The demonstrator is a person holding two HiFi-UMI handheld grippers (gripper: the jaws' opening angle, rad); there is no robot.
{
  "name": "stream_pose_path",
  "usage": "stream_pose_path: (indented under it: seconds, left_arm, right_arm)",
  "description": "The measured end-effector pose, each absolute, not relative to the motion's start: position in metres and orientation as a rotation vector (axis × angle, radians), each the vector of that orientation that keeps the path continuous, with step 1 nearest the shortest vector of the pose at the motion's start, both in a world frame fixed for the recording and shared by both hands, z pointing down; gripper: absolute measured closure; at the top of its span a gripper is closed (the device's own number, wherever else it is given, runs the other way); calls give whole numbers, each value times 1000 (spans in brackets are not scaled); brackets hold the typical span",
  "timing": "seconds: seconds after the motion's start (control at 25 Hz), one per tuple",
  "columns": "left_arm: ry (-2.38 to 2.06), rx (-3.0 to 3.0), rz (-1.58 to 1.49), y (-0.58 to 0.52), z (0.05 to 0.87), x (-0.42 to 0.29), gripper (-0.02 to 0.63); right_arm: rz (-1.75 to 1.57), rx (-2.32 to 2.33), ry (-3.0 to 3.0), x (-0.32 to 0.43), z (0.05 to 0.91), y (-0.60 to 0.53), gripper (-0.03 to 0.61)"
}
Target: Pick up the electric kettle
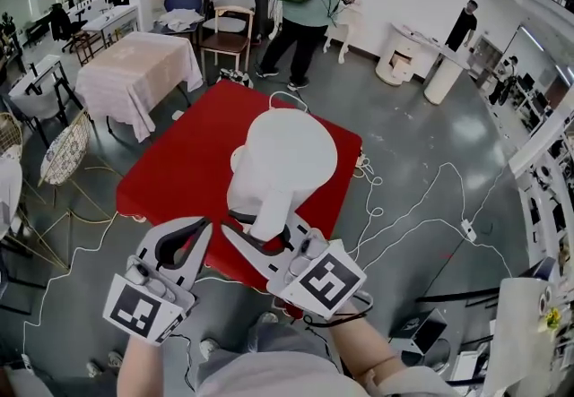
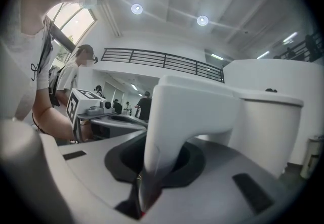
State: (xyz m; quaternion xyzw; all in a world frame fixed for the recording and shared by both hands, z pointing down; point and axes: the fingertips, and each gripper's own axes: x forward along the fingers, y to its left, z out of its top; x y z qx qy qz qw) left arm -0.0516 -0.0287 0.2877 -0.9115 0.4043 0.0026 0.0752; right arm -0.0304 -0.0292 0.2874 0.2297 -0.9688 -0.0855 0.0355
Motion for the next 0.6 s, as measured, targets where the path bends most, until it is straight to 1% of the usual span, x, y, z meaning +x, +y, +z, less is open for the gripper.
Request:
stream_pose_path:
  seconds: [0.6]
  left_arm:
    - [1151, -2742, 19, 39, 275, -131, 604]
  right_arm:
    - [-301, 800, -2959, -106, 279, 37, 520]
